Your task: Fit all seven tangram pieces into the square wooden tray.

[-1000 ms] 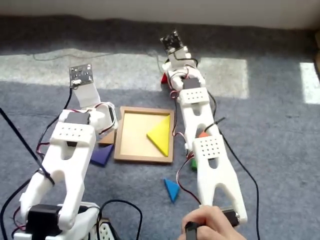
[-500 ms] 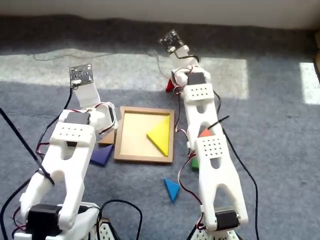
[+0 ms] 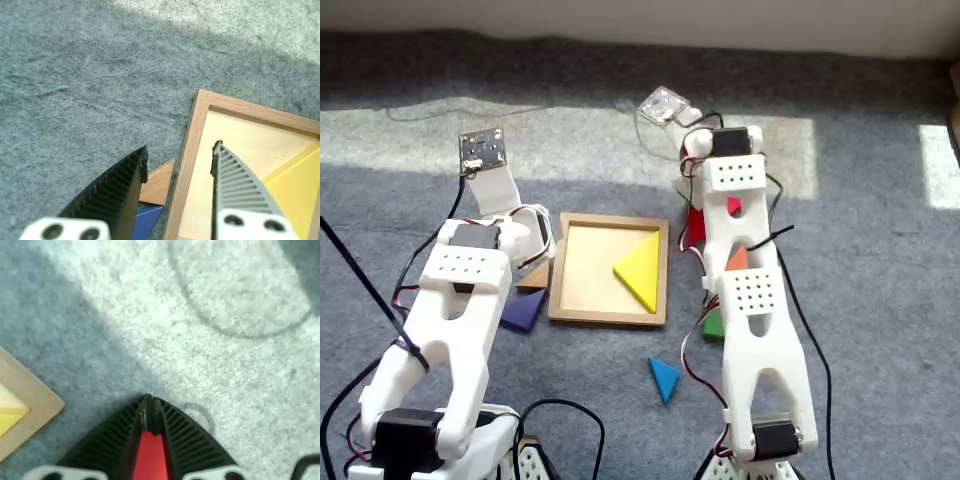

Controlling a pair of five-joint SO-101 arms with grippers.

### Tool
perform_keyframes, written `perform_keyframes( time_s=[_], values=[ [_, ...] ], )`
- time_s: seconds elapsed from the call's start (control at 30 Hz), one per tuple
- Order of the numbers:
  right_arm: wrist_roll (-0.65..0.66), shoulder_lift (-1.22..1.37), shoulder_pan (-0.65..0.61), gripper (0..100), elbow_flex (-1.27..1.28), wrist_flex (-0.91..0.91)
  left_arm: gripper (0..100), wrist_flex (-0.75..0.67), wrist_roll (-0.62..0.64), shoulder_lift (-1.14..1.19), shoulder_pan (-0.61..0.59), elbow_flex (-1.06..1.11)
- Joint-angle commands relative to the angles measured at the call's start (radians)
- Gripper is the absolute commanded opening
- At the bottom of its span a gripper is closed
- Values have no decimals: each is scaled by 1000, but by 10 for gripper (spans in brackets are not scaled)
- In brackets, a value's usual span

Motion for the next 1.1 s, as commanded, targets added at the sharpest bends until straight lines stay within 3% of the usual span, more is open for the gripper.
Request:
perform_keyframes(
  time_s=[0.0,0.27,0.5,0.83,1.07],
  values=[
    [25,-35,50,11,-87,81,220,-18,5,-39,-1,-12],
    [26,-44,134,11,-85,84,220,-18,5,-36,-1,-12],
    [18,-51,130,11,-85,84,220,-18,5,-36,-1,-12],
    [-334,-180,56,11,-85,82,220,-18,5,-38,-1,-12],
    [-451,-71,38,11,-84,84,220,-18,5,-38,-2,-12]
  ],
)
